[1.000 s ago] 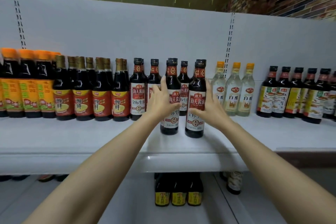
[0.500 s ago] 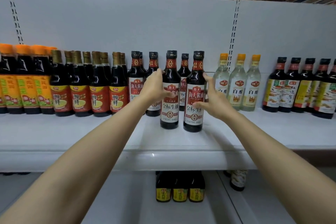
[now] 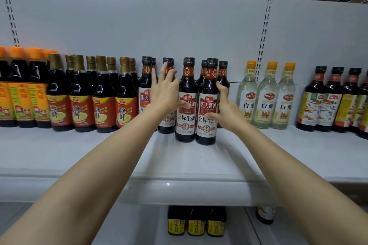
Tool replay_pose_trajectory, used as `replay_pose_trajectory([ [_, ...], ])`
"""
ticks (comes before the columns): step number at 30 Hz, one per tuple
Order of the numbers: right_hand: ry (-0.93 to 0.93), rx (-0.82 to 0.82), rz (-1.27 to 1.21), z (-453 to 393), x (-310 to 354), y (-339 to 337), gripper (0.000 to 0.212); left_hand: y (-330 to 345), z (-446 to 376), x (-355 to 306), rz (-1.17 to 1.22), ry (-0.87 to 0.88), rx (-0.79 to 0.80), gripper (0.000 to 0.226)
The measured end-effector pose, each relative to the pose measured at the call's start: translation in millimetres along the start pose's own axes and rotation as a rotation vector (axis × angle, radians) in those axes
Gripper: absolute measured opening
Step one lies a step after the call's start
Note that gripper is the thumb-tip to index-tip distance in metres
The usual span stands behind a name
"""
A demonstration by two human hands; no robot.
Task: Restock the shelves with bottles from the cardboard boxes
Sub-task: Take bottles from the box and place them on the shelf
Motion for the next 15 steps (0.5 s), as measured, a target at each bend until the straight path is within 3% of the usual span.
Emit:
replay_pose_trajectory([
  [6, 0.026, -0.038, 0.007, -23, -9, 12, 0.105, 7, -18, 3, -0.159, 0.114, -0.004, 0.076],
  [15, 0.025, -0.052, 0.149, -49, -20, 21, 0.104, 22, -34, 6, -0.259, 0.186, 0.003, 0.084],
])
Point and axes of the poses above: each hand's wrist, its own z-axis away from the middle knuckle, its own y-axis out of the palm, x = y × z, the point moved 3 cm from there along -z, towards the middle knuckle, and after that the axes turned 10 degrees about z, right-handed, at the moved point
